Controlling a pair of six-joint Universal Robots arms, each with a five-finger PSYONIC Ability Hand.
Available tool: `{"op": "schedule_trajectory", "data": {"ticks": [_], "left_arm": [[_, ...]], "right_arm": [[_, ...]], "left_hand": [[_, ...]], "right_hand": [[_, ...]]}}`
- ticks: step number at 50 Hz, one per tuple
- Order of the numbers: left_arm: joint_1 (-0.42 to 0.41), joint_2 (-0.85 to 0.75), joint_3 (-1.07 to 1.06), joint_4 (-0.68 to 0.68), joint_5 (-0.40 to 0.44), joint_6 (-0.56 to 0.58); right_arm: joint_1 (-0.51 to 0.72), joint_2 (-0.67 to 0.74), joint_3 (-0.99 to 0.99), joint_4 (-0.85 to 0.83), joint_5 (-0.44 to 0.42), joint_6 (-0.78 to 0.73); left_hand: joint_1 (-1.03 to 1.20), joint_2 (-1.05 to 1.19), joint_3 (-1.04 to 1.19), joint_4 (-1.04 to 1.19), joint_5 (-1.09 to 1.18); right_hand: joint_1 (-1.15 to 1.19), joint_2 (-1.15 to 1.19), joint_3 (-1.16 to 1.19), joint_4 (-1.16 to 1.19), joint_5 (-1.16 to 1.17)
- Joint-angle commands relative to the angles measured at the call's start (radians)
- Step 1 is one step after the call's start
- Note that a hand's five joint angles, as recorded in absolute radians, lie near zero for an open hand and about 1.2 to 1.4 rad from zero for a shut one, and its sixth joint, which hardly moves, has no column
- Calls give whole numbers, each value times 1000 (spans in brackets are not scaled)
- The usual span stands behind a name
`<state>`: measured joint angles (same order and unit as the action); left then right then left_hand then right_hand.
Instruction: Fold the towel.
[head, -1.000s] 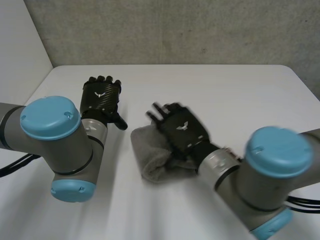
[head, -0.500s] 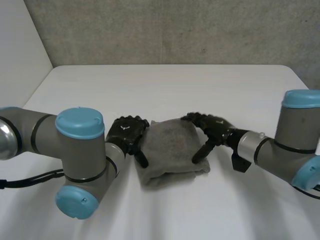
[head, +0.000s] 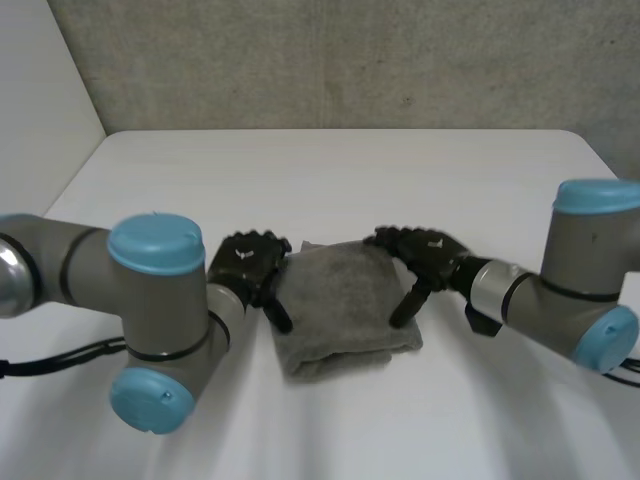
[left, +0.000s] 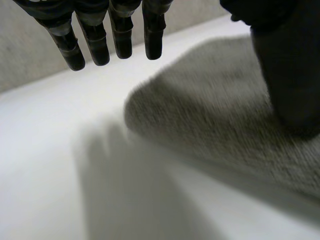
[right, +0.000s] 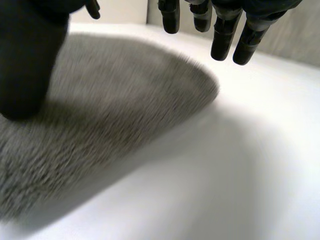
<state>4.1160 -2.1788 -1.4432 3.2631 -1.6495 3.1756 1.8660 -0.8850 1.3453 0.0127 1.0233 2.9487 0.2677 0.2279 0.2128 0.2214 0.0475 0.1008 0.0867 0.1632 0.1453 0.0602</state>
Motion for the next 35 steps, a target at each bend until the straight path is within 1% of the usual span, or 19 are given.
{"op": "schedule_trajectory", "data": {"ticks": [1,2,3,5,6,7,8,10,11,13,14,15,16,18,21,26,30,35], "left_arm": [[20,189,12,-3,-3,-2],[20,189,12,-3,-3,-2],[20,189,12,-3,-3,-2],[36,308,44,-46,-18,-6],[37,309,44,-46,-18,-6],[49,359,61,-75,-45,-9],[49,360,61,-76,-46,-9],[70,421,86,-111,-97,-9],[70,421,86,-111,-98,-9],[90,447,105,-135,-125,-9],[90,447,106,-135,-125,-9],[105,459,118,-164,-134,-9],[106,459,118,-164,-134,-9],[135,473,138,-230,-136,-11],[144,475,159,-270,-134,-13],[142,475,165,-286,-133,-14],[133,473,162,-286,-131,-23],[127,473,152,-286,-124,-36]], "right_arm": [[-10,-225,28,18,87,30],[-10,-226,28,18,87,30],[-10,-326,23,32,188,38],[-8,-415,11,47,317,29],[-8,-416,11,47,317,29],[-7,-443,5,55,371,20],[-7,-443,5,55,371,20],[-8,-491,-2,65,444,-3],[-8,-491,-2,66,445,-3],[-14,-508,-2,70,480,-40],[-14,-508,-2,70,480,-40],[-21,-514,-2,70,488,-69],[-30,-528,-3,72,494,-91],[-40,-548,-2,76,494,-103],[-51,-565,-5,99,492,-97],[-53,-577,-18,128,489,-80],[-51,-583,-20,130,475,-46],[-51,-588,-18,131,472,-42]], "left_hand": [[-98,-58,-38,-47,-48],[-98,-58,-38,-47,-48],[-98,-58,-38,-47,-48],[-98,-58,-38,-47,-48],[-98,-58,-38,-47,-48],[-98,-58,-38,-47,-48],[-98,-58,-38,-47,-48],[-98,-58,-38,-47,-48],[-98,-58,-38,-47,-48],[-98,-58,-38,-47,-48],[-98,-58,-38,-47,-48],[-98,-58,-38,-47,-48],[-98,-58,-38,-47,-48],[-98,-58,-38,-47,-48],[-98,-58,-38,-47,-48],[-98,-58,-38,-47,-48],[-98,-58,-38,-47,-48],[-98,-58,-38,-47,-48]], "right_hand": [[-101,-87,11,29,-60],[-101,-87,11,29,-60],[-101,-87,11,29,-60],[-101,-87,11,29,-60],[-101,-87,11,29,-60],[-101,-87,11,29,-60],[-101,-87,11,29,-60],[-101,-87,11,29,-60],[-101,-87,11,29,-60],[-101,-87,11,29,-60],[-101,-87,11,29,-60],[-101,-87,11,29,-60],[-101,-87,11,29,-60],[-101,-87,11,29,-60],[-101,-87,11,29,-60],[-101,-87,11,29,-60],[-101,-87,11,29,-60],[-101,-87,11,29,-60]]}}
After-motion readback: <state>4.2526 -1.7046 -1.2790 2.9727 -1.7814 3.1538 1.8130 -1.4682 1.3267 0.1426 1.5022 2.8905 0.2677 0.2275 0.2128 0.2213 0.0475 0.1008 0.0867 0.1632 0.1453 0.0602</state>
